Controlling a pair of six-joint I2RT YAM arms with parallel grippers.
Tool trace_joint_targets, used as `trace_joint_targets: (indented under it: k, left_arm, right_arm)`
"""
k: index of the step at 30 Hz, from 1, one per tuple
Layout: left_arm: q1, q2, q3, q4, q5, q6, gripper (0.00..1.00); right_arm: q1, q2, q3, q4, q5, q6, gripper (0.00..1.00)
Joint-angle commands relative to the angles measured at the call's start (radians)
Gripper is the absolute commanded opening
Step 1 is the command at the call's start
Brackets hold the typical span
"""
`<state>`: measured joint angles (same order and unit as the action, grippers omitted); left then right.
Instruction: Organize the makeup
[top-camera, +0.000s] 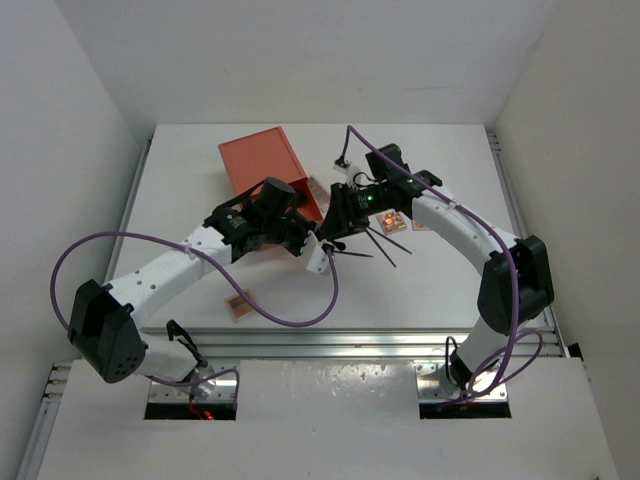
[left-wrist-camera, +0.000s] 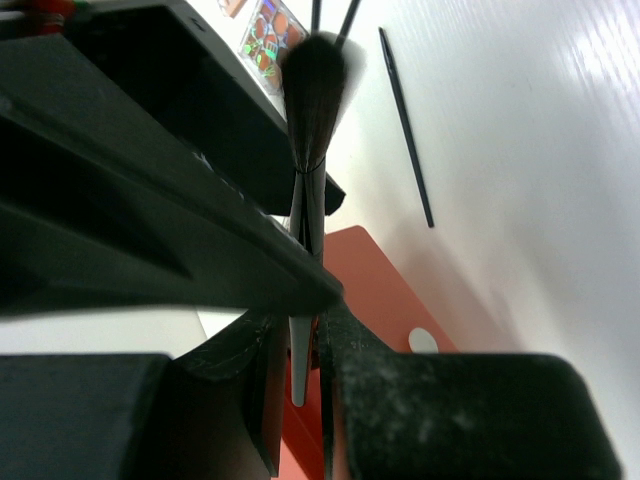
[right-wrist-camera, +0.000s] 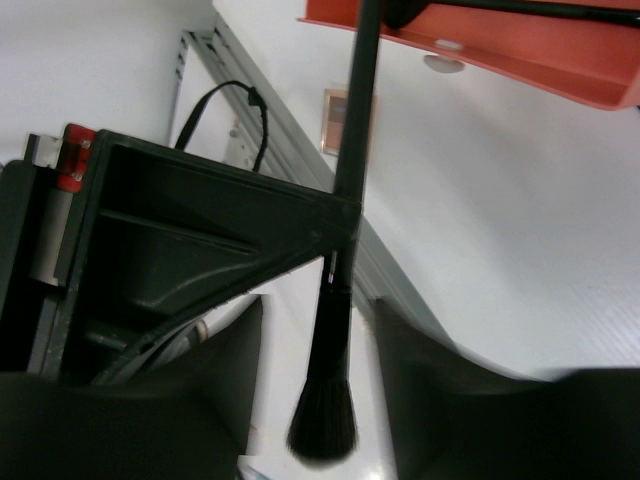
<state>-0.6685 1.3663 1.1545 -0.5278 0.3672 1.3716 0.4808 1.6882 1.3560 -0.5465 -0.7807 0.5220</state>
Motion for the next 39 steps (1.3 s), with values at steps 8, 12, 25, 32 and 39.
trace_joint_targets:
  k: [8,12,25,32,39]
  left_arm:
    - [0.095,0.019,0.068,0.057,-0.057,-0.301,0.00]
    - [0.153,0.059,0.086,0.037,-0.094,-0.425,0.00]
    - [0.279,0.290,0.189,0.025,-0.105,-0.785,0.04]
    - [0.288,0.274,0.220,0.025,-0.137,-0.829,0.49]
    - [0.279,0.209,0.289,0.025,-0.159,-0.858,0.50]
  right_arm:
    - [-0.172,-0.136,-0.041,0.100,0.003,0.069,0.84]
    - [-0.264,-0.191,-0.066,0.079,0.096,0.093,0.84]
    - [-0.280,-0.174,-0.144,-0.243,0.492,-0.148,0.78]
    - [-0.239,-0.125,-0.170,-0.259,0.638,-0.227,0.65]
    - [-0.209,-0.018,-0.117,-0.257,0.671,-0.231,0.61]
